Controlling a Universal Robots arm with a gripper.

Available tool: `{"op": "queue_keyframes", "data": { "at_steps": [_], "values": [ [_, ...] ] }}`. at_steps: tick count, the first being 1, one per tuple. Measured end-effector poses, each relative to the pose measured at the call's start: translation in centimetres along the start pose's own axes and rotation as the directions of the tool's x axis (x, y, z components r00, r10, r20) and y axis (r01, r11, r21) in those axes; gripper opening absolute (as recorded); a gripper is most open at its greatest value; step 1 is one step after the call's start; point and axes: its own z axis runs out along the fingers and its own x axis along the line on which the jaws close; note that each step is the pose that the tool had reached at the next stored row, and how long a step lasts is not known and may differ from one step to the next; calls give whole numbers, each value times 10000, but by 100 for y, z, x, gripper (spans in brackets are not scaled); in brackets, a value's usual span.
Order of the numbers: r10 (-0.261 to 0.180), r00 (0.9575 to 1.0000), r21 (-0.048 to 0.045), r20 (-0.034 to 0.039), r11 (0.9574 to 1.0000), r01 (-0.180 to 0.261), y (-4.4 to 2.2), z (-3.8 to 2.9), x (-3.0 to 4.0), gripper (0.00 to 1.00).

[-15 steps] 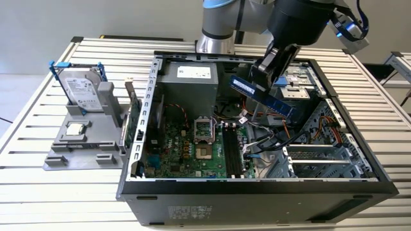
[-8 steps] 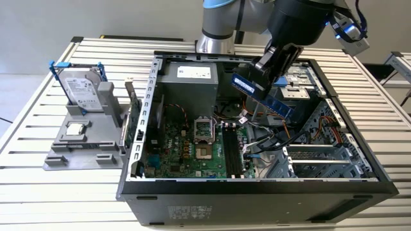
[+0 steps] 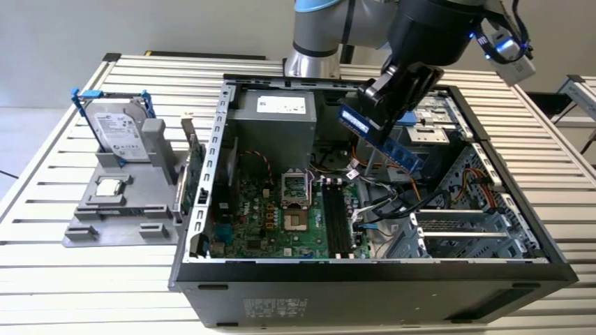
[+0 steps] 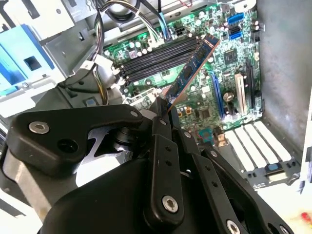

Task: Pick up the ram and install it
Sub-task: 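Pick up the ram and move it above insertion slot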

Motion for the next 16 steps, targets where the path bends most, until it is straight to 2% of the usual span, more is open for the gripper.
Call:
{"op": "queue_keyframes", "data": {
  "at_steps": [10,16],
  "values": [
    [905,9959,-69,44,9959,-905,0,0,0,0],
    [1512,9885,-117,70,9884,-1511,0,0,0,0]
  ]
}}
